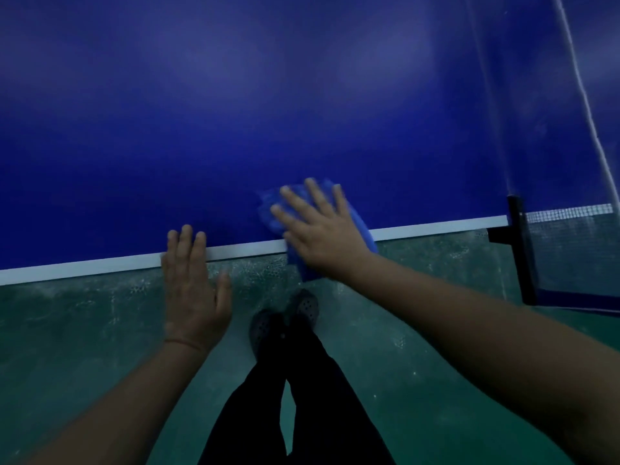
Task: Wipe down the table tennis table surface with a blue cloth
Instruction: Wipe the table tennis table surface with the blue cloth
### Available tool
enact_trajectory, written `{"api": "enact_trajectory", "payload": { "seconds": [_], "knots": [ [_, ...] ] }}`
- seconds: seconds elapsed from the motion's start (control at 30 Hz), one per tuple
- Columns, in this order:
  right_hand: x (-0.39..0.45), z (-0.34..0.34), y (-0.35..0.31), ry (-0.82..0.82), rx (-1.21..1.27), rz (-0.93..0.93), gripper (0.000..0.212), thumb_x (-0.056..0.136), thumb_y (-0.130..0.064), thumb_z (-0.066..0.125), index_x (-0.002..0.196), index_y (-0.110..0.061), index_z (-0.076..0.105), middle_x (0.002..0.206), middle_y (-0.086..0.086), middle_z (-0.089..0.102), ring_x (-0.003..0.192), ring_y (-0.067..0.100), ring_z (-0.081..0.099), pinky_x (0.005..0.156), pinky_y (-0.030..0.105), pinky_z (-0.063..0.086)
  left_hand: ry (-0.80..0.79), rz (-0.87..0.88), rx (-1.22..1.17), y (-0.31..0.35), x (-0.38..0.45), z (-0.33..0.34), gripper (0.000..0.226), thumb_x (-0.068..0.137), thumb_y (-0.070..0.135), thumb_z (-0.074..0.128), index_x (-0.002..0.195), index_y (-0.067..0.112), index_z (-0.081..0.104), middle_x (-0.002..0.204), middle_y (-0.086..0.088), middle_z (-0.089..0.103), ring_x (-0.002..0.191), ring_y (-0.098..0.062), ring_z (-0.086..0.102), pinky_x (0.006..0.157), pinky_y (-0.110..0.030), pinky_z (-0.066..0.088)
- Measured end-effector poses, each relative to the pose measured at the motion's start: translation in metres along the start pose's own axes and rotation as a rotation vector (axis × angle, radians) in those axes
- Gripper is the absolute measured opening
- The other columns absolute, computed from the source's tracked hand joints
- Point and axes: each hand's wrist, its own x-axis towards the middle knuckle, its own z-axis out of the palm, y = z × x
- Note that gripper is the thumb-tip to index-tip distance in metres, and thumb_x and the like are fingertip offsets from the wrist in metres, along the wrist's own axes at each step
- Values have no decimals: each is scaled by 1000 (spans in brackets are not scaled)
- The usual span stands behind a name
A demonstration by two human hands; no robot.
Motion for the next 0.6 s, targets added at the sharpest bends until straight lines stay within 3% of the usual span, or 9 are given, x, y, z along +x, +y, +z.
{"api": "enact_trajectory", "payload": {
  "seconds": [0.1,0.17,0.23,0.4,0.47,0.53,0.6],
  "knots": [
    [12,-13,28,-91,81,416,52,107,-49,22,158,-40,16,168,-7,3,154,33,-6,117,68,-2,10,-42,57,-10,-11,-10,66,90,31,43,148,-1,37,160,-21,26,153,-34,13,125,-50,7],
    [39,-20,25,-41,140,571,53,107,-48,22,158,-39,14,168,-8,0,154,30,-8,117,66,-5,25,-53,70,-16,-16,-15,64,88,29,45,144,-2,40,156,-25,30,148,-39,20,120,-60,17],
    [69,-20,0,-10,135,514,53,107,-48,22,158,-36,18,168,-7,4,155,30,-4,118,64,-4,40,-50,76,-23,-19,-19,62,87,27,47,141,-4,42,152,-28,32,144,-42,25,115,-65,24],
    [78,-10,-87,-92,-27,-107,53,108,-46,24,159,-34,21,168,-6,10,155,28,2,120,58,-3,86,-57,64,-31,-23,-23,59,86,19,49,140,-4,42,151,-28,32,142,-45,29,110,-68,28],
    [57,-4,-83,-98,-47,-238,52,108,-46,25,158,-32,23,168,-4,14,155,29,6,122,57,1,102,-53,64,-28,-23,-22,59,86,19,49,139,-5,42,150,-29,33,141,-45,29,109,-69,29],
    [38,1,-53,-71,-31,-221,52,105,-44,27,154,-30,36,164,-2,27,152,32,20,121,57,11,105,-34,53,-21,-21,-20,58,86,20,48,139,-5,43,150,-29,34,141,-44,28,110,-69,28],
    [19,5,-3,-2,-13,-25,52,100,-41,31,146,-25,50,157,3,41,145,38,35,117,59,21,86,-29,25,-8,-16,-17,58,87,20,49,140,-3,43,151,-27,32,144,-41,24,113,-67,25]
  ]
}}
